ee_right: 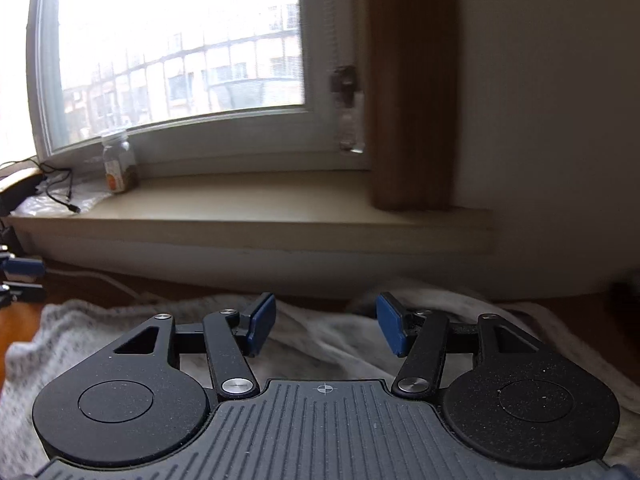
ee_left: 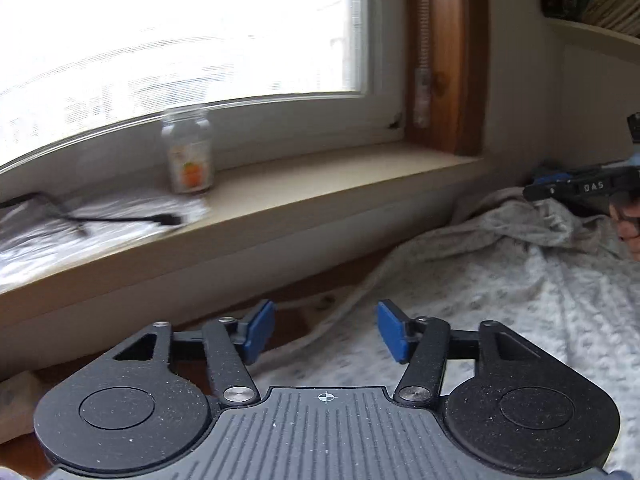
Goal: Fold clothes
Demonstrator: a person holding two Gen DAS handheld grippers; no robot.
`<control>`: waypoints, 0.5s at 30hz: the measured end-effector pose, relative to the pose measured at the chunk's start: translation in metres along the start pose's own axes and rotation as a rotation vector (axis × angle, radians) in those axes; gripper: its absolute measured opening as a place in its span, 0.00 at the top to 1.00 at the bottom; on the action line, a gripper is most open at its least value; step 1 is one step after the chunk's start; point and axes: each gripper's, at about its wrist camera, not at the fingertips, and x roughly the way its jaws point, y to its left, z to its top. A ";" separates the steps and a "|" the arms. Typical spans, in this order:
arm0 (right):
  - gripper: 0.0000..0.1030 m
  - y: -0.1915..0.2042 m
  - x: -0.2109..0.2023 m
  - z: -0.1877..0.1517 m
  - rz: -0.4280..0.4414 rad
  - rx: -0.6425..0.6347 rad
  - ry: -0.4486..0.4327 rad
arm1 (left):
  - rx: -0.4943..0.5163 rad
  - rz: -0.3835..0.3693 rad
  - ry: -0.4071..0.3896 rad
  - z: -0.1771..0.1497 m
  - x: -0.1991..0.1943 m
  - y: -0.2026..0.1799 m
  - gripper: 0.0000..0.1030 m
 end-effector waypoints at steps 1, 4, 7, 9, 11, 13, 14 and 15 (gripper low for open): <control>0.43 -0.013 -0.007 -0.006 -0.020 0.009 0.004 | 0.007 -0.018 -0.001 0.002 0.004 -0.011 0.31; 0.41 -0.052 -0.029 -0.024 -0.083 0.037 0.021 | 0.030 -0.077 0.011 0.002 0.030 -0.045 0.27; 0.36 -0.090 -0.048 -0.049 -0.144 0.073 0.054 | 0.035 -0.126 0.030 0.001 0.058 -0.071 0.25; 0.36 -0.114 -0.059 -0.065 -0.170 0.105 0.073 | 0.018 -0.152 0.043 -0.001 0.075 -0.081 0.25; 0.36 -0.132 -0.066 -0.078 -0.184 0.142 0.084 | -0.002 -0.168 0.050 -0.003 0.091 -0.086 0.24; 0.36 -0.143 -0.069 -0.084 -0.180 0.162 0.083 | -0.026 -0.182 0.061 -0.006 0.101 -0.082 0.23; 0.36 -0.145 -0.069 -0.086 -0.171 0.164 0.080 | -0.039 -0.191 0.069 -0.007 0.105 -0.079 0.23; 0.36 -0.147 -0.069 -0.086 -0.159 0.163 0.078 | -0.052 -0.199 0.076 -0.009 0.109 -0.076 0.23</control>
